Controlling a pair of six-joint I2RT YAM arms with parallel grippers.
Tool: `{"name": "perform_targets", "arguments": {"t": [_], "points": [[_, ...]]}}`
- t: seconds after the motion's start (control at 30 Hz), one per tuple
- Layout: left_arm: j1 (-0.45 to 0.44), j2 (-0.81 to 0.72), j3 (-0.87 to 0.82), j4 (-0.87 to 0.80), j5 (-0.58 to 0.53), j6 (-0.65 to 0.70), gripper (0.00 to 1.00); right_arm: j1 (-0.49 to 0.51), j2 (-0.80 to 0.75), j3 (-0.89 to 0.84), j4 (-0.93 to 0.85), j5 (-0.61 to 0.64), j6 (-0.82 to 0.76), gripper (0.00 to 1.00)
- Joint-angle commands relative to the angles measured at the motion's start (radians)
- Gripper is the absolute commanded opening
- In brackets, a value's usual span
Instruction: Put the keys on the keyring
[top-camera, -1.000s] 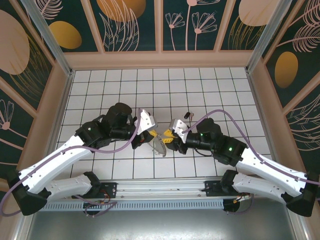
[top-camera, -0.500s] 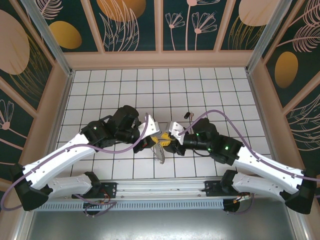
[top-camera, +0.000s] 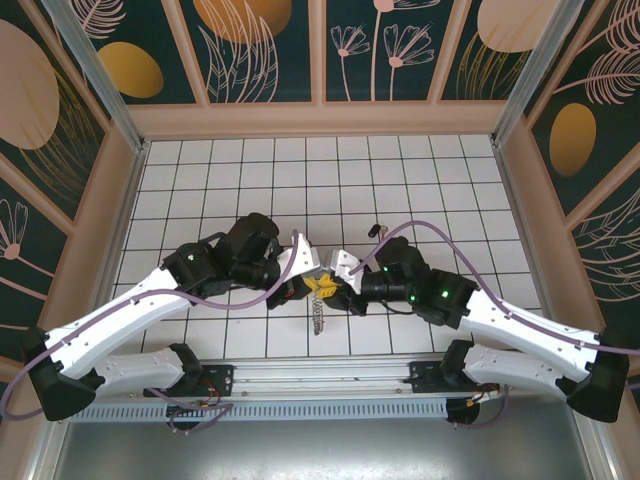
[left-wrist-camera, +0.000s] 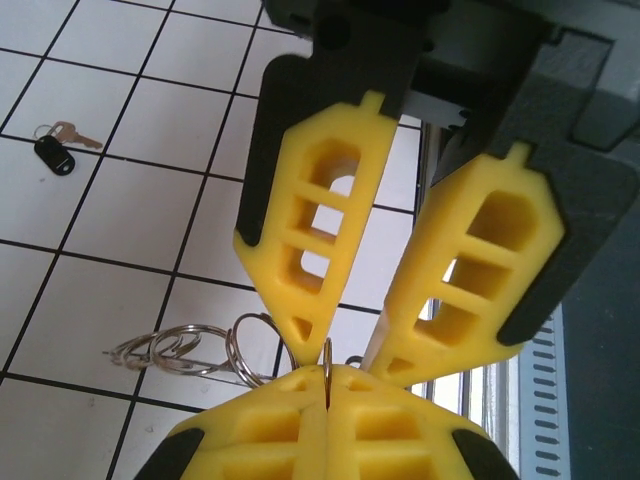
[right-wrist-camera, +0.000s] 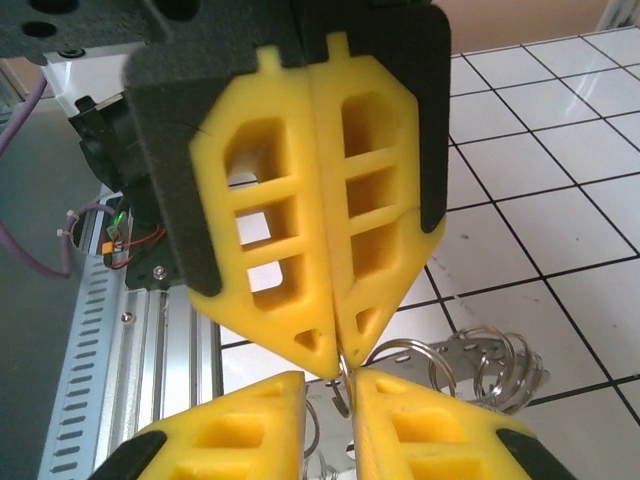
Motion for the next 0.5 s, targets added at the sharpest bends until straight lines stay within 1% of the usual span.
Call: {"name": "perform_targets", "arguments": {"t": [0.0, 0.1, 0.17, 0.3, 0.47], "points": [[-0.008, -0.025, 0.029, 0.011, 0.032, 0.018, 0.00, 0.012, 0.008, 0.039, 0.011, -0.022, -0.013, 0.18], [-0.009, -0.027, 0.029, 0.012, 0.038, 0.020, 0.00, 0.011, 0.009, 0.039, 0.019, -0.019, -0.014, 0.19], [-0.011, -0.027, 0.027, 0.015, 0.043, 0.020, 0.00, 0.010, 0.009, 0.039, 0.026, -0.019, -0.014, 0.17], [-0.014, -0.024, 0.026, 0.016, 0.046, 0.020, 0.00, 0.011, -0.002, 0.033, 0.048, -0.007, -0.010, 0.00], [-0.015, -0.044, 0.012, 0.046, 0.063, 0.005, 0.00, 0.009, -0.040, -0.001, 0.097, 0.023, -0.002, 0.00]]}}
